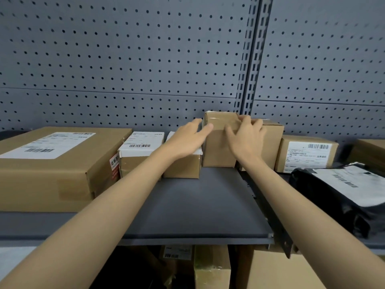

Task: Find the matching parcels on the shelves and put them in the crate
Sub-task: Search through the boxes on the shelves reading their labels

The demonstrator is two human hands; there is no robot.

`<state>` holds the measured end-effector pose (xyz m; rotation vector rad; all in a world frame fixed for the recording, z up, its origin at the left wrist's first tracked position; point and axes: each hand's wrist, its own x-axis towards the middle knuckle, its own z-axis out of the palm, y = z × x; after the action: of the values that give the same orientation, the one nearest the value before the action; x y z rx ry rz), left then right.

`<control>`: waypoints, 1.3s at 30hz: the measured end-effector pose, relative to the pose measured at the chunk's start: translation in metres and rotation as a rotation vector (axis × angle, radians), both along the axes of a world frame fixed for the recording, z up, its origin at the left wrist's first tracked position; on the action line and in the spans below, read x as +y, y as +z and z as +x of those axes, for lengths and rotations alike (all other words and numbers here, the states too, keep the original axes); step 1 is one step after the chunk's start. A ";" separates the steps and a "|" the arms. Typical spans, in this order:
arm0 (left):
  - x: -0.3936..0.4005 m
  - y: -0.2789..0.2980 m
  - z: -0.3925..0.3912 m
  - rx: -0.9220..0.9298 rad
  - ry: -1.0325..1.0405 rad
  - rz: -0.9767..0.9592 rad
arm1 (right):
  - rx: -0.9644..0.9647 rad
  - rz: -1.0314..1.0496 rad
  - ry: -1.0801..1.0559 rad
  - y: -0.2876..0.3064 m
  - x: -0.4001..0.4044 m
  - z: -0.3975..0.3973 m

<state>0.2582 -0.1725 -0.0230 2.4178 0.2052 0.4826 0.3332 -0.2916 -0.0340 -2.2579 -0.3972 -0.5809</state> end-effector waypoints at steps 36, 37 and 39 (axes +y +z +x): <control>-0.004 0.008 -0.008 -0.479 -0.181 -0.566 | -0.185 0.381 0.630 0.018 -0.038 -0.017; -0.004 0.007 -0.007 -0.470 -0.166 -0.548 | -0.185 0.375 0.611 0.015 -0.039 -0.016; -0.005 0.004 -0.006 -0.442 -0.128 -0.487 | -0.176 0.344 0.573 0.010 -0.041 -0.012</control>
<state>0.2524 -0.1780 -0.0190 1.7896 -0.0260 0.7901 0.3216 -0.3331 -0.0241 -1.6630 -0.9175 -0.4958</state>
